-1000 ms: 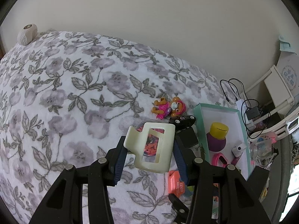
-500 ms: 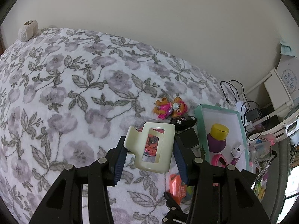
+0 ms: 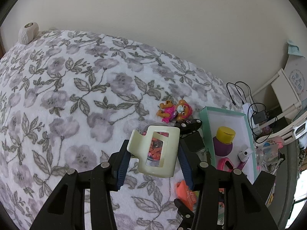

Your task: Organize rigid objects

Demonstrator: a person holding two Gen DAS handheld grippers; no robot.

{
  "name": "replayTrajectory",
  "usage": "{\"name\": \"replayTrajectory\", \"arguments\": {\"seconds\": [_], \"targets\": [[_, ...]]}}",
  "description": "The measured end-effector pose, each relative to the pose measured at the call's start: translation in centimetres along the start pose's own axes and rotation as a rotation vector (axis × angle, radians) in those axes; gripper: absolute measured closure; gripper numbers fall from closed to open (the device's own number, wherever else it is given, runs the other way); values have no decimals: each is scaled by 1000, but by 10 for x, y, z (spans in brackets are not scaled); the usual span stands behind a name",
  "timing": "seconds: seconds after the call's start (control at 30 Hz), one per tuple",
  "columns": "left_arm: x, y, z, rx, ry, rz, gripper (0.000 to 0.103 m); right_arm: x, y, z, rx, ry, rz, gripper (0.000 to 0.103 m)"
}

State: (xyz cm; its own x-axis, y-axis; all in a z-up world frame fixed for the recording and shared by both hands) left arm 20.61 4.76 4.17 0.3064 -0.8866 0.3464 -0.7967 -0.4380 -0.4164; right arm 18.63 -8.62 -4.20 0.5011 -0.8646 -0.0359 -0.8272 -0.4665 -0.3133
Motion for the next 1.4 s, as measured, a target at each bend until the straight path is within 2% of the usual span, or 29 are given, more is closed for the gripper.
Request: {"name": "replayTrajectory", "arguments": {"seconds": [0.17, 0.3, 0.5, 0.6, 0.8, 0.9, 1.07, 1.4], "targets": [[1, 0, 0, 1, -6, 9, 53, -8, 8, 17, -48, 70, -71, 34], [2, 1, 0, 0, -10, 12, 53, -15, 8, 16, -32, 119, -119, 34], [1, 0, -1, 3, -7, 12, 53, -13, 13, 13, -36, 83, -67, 34], [1, 1, 0, 0, -6, 14, 53, -14, 11, 3, -18, 28, -47, 34], [2, 0, -2, 6, -10, 20, 53, -6, 5, -18, 19, -10, -4, 34], [5, 0, -3, 10, -9, 27, 53, 7, -4, -31, 50, -31, 23, 34], [19, 1, -1, 13, -6, 65, 53, 38, -17, -61, 135, -1, 68, 34], [79, 9, 13, 20, 45, 163, 53, 141, -8, -89, 179, 104, 186, 34]]}}
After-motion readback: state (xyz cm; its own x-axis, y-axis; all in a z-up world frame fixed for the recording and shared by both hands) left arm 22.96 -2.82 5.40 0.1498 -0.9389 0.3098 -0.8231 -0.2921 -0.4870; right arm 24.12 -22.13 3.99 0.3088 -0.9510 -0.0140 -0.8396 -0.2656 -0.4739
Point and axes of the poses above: each gripper's, at about its wrist camera, not at the fingertips, and z roughly the way its jaws point, x to its right, y to its underside, the point moved 7 cm from there along z, roughly the way its jaws point, and after that the axes turned 3 degrees about -z, right-handed, at the moved point
